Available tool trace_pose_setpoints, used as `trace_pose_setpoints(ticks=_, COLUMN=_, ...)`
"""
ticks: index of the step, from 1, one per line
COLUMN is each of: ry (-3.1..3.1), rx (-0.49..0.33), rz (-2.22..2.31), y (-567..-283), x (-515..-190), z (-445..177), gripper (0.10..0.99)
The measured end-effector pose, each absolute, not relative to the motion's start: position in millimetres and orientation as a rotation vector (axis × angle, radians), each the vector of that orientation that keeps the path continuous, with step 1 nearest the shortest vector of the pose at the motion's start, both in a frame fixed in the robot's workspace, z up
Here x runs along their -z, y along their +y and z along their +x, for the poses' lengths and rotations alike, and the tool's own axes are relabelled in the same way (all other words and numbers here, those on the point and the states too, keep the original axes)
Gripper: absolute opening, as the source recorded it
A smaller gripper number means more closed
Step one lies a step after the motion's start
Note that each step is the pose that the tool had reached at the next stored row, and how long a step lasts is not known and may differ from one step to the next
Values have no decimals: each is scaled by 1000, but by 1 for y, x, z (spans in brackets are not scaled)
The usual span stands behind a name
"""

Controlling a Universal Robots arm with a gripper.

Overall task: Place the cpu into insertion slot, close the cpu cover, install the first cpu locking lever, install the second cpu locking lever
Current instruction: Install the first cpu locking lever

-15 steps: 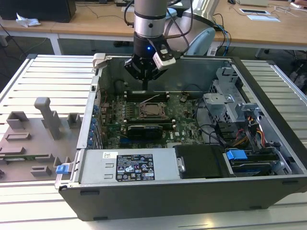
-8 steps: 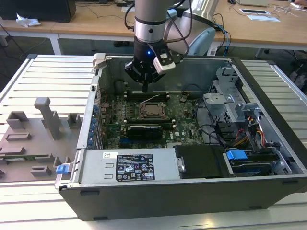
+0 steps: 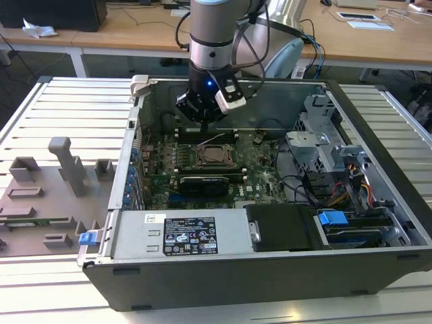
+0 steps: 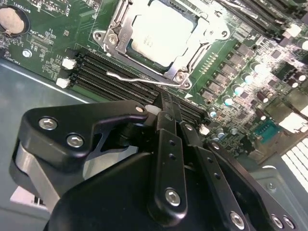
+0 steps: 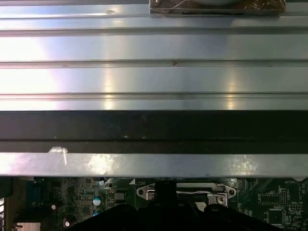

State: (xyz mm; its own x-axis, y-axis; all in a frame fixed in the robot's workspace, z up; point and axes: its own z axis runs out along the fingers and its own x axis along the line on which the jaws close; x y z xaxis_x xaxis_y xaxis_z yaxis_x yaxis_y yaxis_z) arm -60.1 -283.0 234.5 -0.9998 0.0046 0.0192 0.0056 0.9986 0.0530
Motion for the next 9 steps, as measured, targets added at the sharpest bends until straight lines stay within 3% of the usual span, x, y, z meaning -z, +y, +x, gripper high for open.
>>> trace_pose_setpoints(ticks=9, ry=-3119, rx=83, rz=-8, y=-280, x=-220, z=-46, gripper=106)
